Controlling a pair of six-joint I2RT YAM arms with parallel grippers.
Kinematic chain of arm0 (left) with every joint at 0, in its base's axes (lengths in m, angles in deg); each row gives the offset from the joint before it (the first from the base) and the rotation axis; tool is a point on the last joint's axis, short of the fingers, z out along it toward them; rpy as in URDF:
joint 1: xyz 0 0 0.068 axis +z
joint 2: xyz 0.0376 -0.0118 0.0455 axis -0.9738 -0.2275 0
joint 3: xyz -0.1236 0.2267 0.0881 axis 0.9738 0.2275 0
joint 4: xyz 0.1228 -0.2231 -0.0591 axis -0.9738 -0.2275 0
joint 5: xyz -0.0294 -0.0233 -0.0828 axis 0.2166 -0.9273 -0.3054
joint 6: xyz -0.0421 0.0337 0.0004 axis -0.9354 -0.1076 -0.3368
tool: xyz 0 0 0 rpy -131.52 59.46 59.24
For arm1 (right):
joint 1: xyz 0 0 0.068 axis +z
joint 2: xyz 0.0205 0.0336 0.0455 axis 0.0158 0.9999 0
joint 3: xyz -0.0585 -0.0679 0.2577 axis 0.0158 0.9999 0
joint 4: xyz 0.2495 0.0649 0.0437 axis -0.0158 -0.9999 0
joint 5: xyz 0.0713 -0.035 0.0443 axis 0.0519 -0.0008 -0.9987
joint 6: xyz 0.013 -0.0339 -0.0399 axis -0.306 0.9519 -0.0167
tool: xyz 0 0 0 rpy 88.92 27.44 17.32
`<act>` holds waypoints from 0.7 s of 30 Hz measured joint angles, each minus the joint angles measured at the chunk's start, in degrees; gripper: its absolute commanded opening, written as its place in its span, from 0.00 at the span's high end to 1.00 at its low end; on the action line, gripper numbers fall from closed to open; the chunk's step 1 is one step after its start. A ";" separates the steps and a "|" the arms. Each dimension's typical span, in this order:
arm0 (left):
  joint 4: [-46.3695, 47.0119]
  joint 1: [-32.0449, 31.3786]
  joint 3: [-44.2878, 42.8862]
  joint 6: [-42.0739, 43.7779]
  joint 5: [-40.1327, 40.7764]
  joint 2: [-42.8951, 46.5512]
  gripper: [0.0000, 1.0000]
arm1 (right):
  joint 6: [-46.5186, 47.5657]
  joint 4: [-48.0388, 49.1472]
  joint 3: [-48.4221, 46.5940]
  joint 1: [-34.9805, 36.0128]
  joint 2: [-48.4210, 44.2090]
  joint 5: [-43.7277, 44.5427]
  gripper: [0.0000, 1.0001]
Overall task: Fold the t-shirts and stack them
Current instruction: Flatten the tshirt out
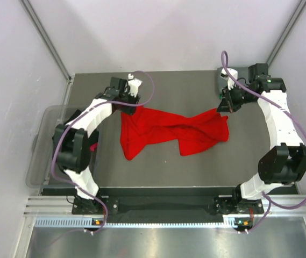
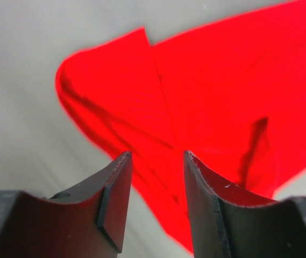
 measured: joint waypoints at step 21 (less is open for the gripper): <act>-9.73 -1.86 -36.70 2.84 5.44 -34.58 0.48 | -3.13 1.53 5.25 -0.02 1.86 -2.40 1.00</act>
